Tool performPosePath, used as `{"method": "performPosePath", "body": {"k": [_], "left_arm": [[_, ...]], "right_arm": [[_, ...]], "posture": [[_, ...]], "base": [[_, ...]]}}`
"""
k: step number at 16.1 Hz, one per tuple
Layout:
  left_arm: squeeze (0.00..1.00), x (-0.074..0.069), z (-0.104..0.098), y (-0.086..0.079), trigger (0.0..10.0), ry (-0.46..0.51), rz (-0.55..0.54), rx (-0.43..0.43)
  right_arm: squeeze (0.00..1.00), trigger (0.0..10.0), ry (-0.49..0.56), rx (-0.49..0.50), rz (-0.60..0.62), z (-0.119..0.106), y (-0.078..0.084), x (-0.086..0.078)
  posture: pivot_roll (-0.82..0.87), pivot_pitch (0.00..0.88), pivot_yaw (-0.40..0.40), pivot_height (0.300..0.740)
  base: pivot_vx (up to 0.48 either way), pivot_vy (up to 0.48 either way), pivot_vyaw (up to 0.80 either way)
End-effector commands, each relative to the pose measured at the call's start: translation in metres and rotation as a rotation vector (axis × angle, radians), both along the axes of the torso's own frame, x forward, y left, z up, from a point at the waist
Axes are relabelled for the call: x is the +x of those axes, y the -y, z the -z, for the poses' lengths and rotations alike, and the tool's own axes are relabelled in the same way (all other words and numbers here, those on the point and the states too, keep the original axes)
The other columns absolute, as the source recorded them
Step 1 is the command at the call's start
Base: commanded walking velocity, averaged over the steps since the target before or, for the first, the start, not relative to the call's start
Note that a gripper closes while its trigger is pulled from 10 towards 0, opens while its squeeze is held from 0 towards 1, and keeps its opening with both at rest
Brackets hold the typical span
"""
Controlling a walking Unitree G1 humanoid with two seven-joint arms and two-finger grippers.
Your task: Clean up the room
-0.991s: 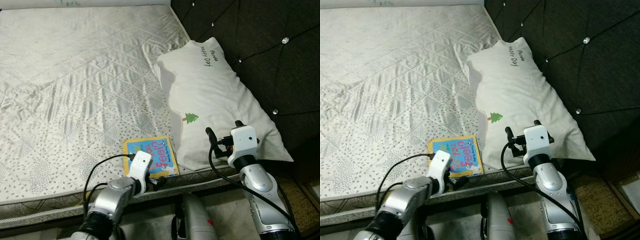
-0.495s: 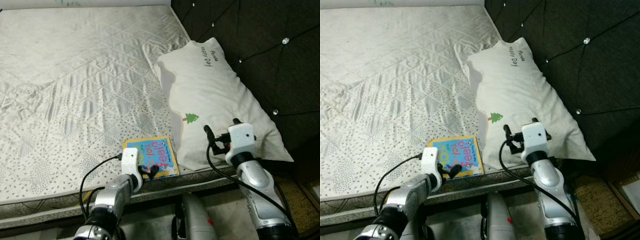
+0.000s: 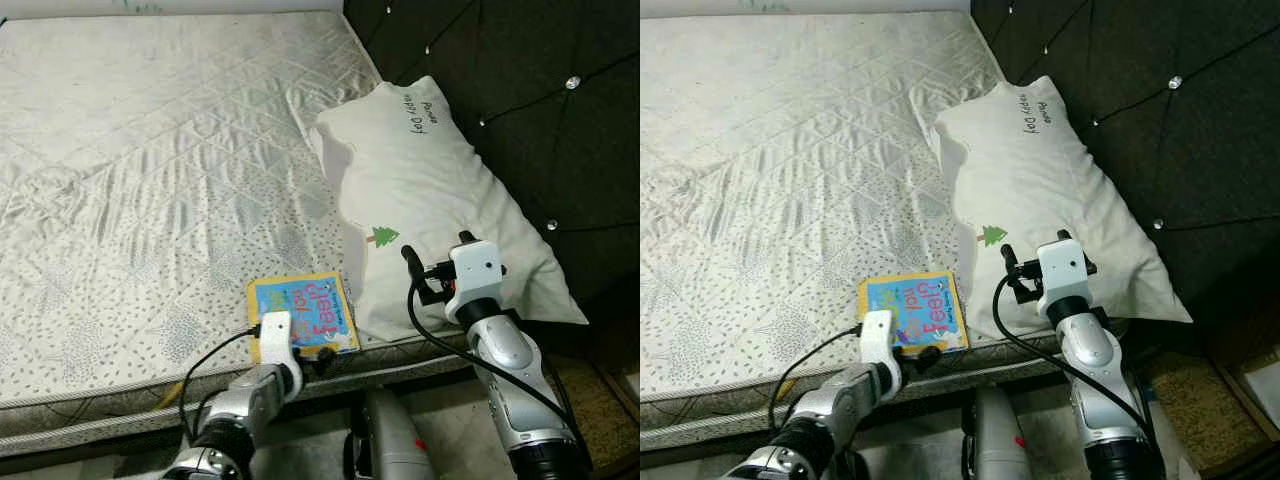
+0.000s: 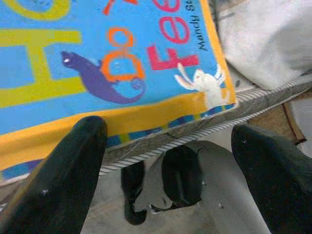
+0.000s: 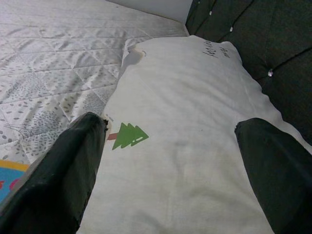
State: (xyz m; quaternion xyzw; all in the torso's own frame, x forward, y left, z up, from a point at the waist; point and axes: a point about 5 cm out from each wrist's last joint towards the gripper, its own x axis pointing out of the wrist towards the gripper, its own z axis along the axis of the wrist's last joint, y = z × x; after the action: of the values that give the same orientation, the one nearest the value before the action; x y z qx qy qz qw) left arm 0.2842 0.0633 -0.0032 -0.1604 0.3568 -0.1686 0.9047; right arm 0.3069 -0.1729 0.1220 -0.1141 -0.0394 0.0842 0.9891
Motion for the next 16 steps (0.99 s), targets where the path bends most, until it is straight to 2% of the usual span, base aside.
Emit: {"method": "performPosePath", "body": {"k": [1, 4, 8, 12, 14, 16], "left_arm": [[0.00, -0.004, 0.004, 0.002, 10.0, -0.017, 0.017, 0.010], [0.00, -0.005, 0.005, 0.009, 10.0, -0.016, 0.049, 0.012], [0.00, -0.011, 0.013, 0.009, 10.0, -0.070, 0.014, -0.017], [0.00, -0.003, 0.004, 0.011, 10.0, 0.016, 0.009, 0.004], [0.00, -0.004, 0.010, -0.003, 10.0, -0.010, -0.036, 0.051], [0.00, -0.006, 0.014, -0.009, 10.0, -0.022, -0.059, 0.076]], "right_arm": [[0.00, 10.0, -0.003, -0.004, 0.008, 0.002, 0.003, -0.002], [0.00, 10.0, -0.003, -0.007, 0.009, 0.002, 0.004, -0.002], [0.00, 10.0, 0.003, -0.008, 0.010, 0.000, 0.004, -0.001], [0.00, 10.0, 0.001, -0.006, 0.008, 0.001, 0.003, -0.002], [0.00, 10.0, 0.002, -0.006, -0.003, 0.001, -0.001, -0.001], [0.00, 10.0, 0.002, -0.006, -0.006, 0.001, -0.002, 0.000]], "posture": [[-0.09, 0.141, -0.041, 0.615], [-0.11, 0.143, -0.038, 0.615], [-0.12, 0.147, -0.034, 0.615], [-0.12, 0.149, -0.032, 0.615], [-0.11, 0.149, -0.035, 0.615], [-0.11, 0.149, -0.035, 0.615]], "base": [[0.000, 0.000, 0.00], [0.000, 0.000, 0.00], [0.000, 0.000, 0.00], [0.000, 0.000, 0.00], [0.000, 0.000, 0.00], [0.000, 0.000, 0.00]]}}
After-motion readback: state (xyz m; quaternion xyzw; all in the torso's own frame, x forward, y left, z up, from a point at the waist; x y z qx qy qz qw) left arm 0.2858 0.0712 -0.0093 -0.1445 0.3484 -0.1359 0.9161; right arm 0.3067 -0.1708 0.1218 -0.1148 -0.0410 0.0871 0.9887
